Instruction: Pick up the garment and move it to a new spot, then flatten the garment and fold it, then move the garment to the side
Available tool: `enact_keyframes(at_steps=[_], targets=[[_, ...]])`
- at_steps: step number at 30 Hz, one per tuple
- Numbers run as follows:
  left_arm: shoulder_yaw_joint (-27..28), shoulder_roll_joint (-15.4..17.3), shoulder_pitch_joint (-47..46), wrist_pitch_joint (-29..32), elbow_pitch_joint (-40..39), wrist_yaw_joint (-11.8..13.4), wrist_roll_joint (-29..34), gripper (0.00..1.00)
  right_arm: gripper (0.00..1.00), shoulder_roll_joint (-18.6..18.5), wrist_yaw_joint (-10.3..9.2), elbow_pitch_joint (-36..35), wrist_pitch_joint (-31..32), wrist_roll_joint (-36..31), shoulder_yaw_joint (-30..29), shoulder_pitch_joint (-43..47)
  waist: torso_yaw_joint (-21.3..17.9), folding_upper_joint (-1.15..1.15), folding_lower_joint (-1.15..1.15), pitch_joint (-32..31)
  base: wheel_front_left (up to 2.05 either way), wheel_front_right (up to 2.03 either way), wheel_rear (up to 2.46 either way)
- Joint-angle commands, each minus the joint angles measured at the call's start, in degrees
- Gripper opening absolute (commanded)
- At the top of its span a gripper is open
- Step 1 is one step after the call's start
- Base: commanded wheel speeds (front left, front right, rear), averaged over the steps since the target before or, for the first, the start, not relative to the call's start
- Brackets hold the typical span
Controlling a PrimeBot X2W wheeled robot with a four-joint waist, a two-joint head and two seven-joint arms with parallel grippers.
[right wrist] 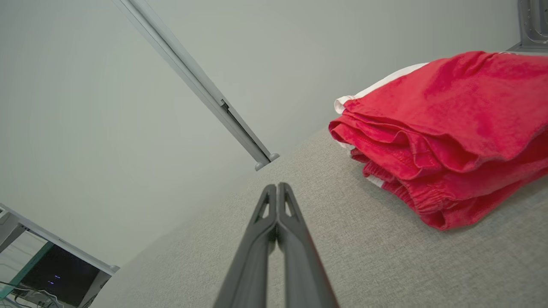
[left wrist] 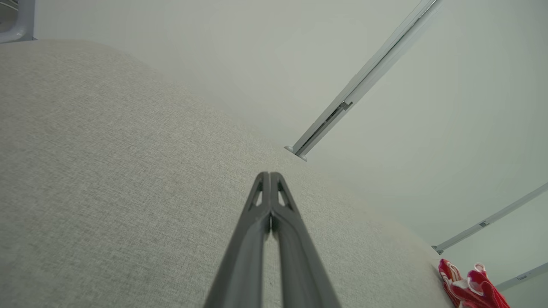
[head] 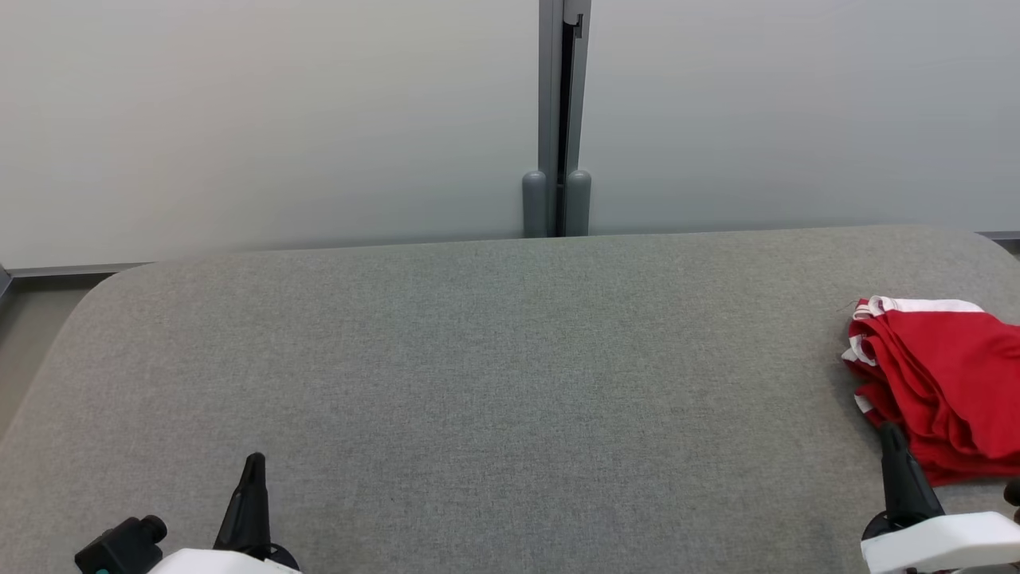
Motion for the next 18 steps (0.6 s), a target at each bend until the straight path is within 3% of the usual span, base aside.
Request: enact_keyframes(at_steps=[1,18], targets=[[0.46,0.35,-2.21,0.37,-1.0,-0.36,-1.74,0.0,0.0,-0.35,0.01,-0.5,0.42,1.67,-0.55,-1.79,-0.01,0.0,0.0,0.05,0.0,0.0,0.0],[1.82,0.42,-4.11,3.7,-1.59,-0.54,-14.18,0.0,0.0,0.57,0.01,0.06,3.73,13.31,-2.03,-3.37,-0.17,0.0,0.0,0.8,0.0,0.0,0.0]])
